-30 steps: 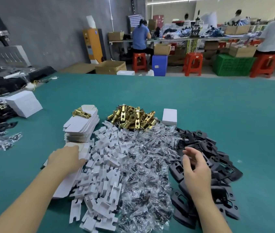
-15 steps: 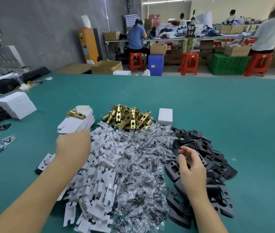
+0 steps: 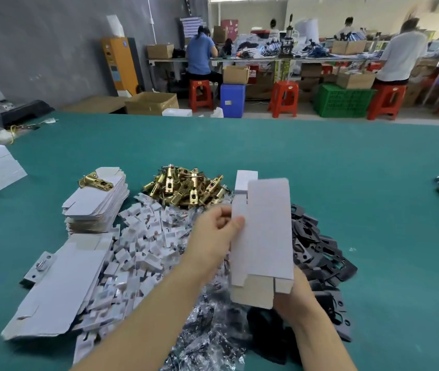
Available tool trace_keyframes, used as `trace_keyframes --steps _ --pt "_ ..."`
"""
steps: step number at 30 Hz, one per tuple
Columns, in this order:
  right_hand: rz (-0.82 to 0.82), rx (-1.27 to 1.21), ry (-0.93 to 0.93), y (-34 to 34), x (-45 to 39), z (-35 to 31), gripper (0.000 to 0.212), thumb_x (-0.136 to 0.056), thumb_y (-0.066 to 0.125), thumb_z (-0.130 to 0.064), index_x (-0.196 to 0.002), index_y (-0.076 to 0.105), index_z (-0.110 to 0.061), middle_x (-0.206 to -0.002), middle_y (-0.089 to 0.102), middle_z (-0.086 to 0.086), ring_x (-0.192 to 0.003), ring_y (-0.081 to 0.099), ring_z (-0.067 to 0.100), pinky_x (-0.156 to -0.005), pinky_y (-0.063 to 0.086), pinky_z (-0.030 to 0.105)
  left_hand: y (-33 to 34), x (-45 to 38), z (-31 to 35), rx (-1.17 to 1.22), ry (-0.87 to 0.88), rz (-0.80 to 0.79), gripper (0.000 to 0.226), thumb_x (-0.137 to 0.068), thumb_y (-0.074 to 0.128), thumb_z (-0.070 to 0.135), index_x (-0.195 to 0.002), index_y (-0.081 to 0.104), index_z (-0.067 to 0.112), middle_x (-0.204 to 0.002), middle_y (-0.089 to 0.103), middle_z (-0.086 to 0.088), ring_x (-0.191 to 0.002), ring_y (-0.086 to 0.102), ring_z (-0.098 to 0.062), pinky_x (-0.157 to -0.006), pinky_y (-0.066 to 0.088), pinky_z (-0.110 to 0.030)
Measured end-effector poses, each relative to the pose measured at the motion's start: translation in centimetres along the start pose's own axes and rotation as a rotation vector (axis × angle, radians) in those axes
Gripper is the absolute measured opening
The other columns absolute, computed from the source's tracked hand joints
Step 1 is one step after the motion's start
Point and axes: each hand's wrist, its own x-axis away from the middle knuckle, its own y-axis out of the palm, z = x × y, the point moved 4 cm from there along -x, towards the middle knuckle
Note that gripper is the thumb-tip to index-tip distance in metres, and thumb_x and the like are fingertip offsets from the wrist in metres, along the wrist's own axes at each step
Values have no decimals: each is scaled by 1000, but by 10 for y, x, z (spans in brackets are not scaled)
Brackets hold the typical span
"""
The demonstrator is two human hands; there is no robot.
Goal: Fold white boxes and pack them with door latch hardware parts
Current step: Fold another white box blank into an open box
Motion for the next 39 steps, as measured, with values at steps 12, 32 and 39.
trace_keyframes --steps 12,32,39 --pt "167 45 -143 -12 -6 -7 39 -82 81 -39 -118 71 -28 -118 75 15 -99 75 37 -72 63 45 8 -9 -14 -48 215 72 20 -103 57 24 -109 68 40 -93 74 14 -81 69 -6 -63 53 -20" --pt "-89 -19 242 -4 4 3 82 -67 66 -83 -129 71 -29 -133 67 20 -109 68 37 -87 56 48 -9 -15 -33 -654 329 -232 68 -75 83 51 -131 48 67 -152 12 38 -129 33 3 -102 25 -15" --pt "-118 -79 210 8 5 -1 97 -64 86 -70 -142 61 -17 -138 63 22 -110 67 35 -84 58 45 -5 -7 -25 -534 319 -259 47 -77 79 48 -117 56 57 -139 26 31 -97 53 1 -79 47 -11"
